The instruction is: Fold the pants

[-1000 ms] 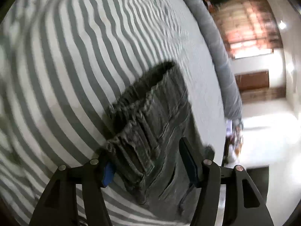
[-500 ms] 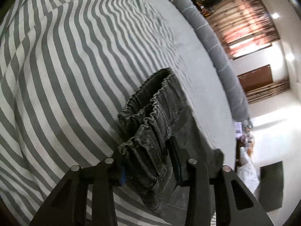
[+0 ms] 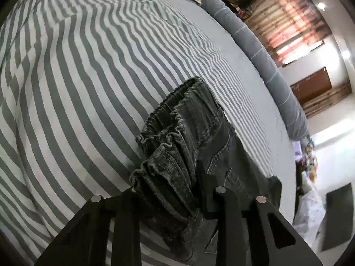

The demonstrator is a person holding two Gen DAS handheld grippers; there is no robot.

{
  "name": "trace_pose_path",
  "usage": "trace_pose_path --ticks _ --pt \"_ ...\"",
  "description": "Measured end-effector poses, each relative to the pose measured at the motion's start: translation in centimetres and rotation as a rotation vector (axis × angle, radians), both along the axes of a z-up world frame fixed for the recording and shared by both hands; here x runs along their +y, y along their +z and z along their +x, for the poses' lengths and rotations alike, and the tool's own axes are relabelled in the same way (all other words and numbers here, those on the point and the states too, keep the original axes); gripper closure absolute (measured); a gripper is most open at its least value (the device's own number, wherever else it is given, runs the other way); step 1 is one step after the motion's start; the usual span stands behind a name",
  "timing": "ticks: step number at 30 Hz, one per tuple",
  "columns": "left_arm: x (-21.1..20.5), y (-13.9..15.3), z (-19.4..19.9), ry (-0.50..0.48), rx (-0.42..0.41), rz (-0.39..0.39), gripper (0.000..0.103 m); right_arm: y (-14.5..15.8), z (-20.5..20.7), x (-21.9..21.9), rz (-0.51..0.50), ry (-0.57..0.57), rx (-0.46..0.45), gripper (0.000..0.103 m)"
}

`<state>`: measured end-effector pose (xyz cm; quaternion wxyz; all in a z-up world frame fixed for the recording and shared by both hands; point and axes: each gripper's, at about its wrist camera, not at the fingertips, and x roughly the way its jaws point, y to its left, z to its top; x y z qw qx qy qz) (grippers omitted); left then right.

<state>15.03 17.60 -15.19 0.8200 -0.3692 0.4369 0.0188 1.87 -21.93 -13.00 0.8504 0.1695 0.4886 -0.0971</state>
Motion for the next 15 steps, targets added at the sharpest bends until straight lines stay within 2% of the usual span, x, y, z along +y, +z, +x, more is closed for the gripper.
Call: trace_pose_path --ticks 8,15 --pt "-1.0 1.6 -0.2 -0.03 -0.038 0.071 0.078 -0.2 0.0 -0.2 -0.021 -0.008 0.015 0.038" --pt "-2.7 3.0 -0.8 -0.066 -0.06 0.215 0.079 0.3 -0.2 -0.1 -0.104 0.027 0.01 0.038"
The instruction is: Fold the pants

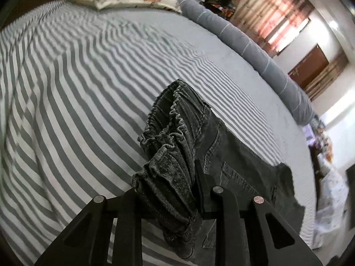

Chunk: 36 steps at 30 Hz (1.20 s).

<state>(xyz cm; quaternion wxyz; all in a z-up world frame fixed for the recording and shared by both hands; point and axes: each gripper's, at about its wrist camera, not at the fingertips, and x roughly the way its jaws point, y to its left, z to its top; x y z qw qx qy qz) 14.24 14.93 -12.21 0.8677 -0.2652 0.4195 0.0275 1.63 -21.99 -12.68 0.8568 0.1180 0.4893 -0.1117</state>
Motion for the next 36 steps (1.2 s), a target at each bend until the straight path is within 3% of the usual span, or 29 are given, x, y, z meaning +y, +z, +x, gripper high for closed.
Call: trace_pose_path --ticks 7,16,19,28,31,36 --pt "-4.3 4.4 -0.9 -0.103 -0.062 0.143 0.08 0.5 -0.6 -1.9 0.011 -0.004 -0.03 0.038" --pt "-13.3 10.6 -2.8 -0.292 -0.165 0.159 0.081 0.5 -2.7 -6.1 0.095 -0.066 -0.088 0.038" --pt "-17.0 11.7 -3.0 -0.369 -0.177 0.131 0.081 0.5 -3.9 -8.0 0.129 -0.094 -0.116 0.038" --pt "-27.6 10.7 -3.3 -0.54 -0.14 0.108 0.081 -1.1 -8.3 -14.3 0.148 -0.201 -0.137 0.038" --pt "-30.2 9.9 -3.2 -0.57 -0.114 0.092 0.081 -2.2 -9.5 -16.5 0.254 -0.267 -0.142 0.038" --pt "-34.2 9.0 -3.3 -0.629 -0.104 0.119 0.081 -3.6 -10.0 -18.1 0.321 -0.334 -0.126 0.038"
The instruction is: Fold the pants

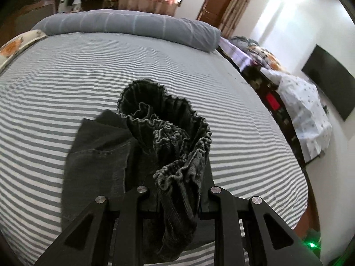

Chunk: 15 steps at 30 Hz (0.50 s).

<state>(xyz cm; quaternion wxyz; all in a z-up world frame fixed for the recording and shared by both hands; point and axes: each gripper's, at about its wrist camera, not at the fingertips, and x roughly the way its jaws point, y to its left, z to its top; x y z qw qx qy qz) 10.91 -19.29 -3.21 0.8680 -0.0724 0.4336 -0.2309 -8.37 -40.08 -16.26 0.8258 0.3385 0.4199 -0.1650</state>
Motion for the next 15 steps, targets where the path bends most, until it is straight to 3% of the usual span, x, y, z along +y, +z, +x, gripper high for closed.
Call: trace_pose_path --ticks 10,13,15 --pt "-4.9 -4.1 -1.1 -0.06 -0.039 0.153 0.081 -1.2 -0.4 -0.4 0.071 -0.022 0.009 0.038" --pt "-5.6 -5.1 -1.3 -0.092 -0.023 0.175 0.076 -1.3 -0.4 -0.5 0.074 -0.018 0.009 0.038" --pt "-6.1 -5.6 -1.3 -0.133 0.021 0.18 0.066 -1.3 -0.6 -0.6 0.073 -0.018 0.012 0.038"
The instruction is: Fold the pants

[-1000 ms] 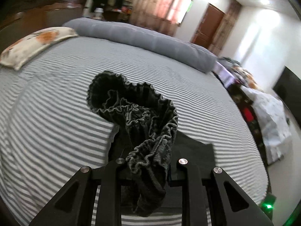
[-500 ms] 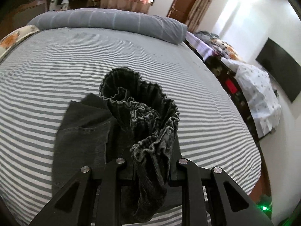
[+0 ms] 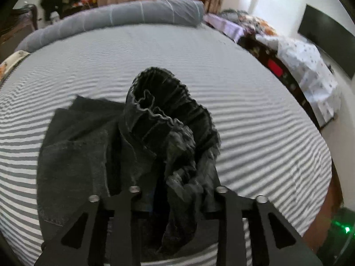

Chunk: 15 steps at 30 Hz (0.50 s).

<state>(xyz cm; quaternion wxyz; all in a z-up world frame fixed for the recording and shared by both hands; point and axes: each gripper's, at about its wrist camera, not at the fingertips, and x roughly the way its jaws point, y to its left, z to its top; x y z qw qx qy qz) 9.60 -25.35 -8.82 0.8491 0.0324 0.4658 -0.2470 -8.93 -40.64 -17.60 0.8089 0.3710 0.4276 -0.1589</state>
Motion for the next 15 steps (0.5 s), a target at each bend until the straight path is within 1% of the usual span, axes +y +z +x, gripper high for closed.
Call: trace_pose_path --ticks 1,2,4,5,7,9,11,13,15 --pt "-0.1 -0.1 0.0 -0.014 0.02 -0.009 0.059 0.0 0.0 -0.1 0.003 0.004 -0.006 0.038" --pt "-0.1 -0.1 -0.2 -0.025 0.037 -0.023 0.053 0.1 0.0 -0.1 0.001 0.004 -0.007 0.038" --pt "0.3 0.4 -0.5 -0.045 0.06 -0.056 0.049 0.2 -0.2 -0.1 -0.003 0.0 -0.006 0.038" --pt "0.4 0.8 -0.8 -0.054 0.058 -0.067 0.045 0.2 -0.3 -0.1 -0.003 -0.002 -0.006 0.038" --pt "1.2 1.8 -1.4 -0.076 0.044 -0.084 0.04 0.3 -0.2 -0.1 -0.01 -0.01 -0.004 0.038" --pt "2.3 3.0 -1.9 -0.097 0.021 -0.102 0.039 0.3 -0.2 0.0 -0.017 -0.013 -0.002 0.038" --pt "4.1 3.8 -2.2 -0.104 0.02 -0.103 0.037 0.4 -0.1 0.1 -0.027 -0.014 0.005 0.038" --pt "6.6 4.5 -2.2 -0.092 0.023 -0.108 0.036 0.6 0.0 0.4 -0.045 -0.012 0.011 0.038" --pt "9.1 4.6 -2.1 -0.06 0.019 -0.083 0.035 1.0 0.1 0.7 -0.073 -0.006 0.013 0.038"
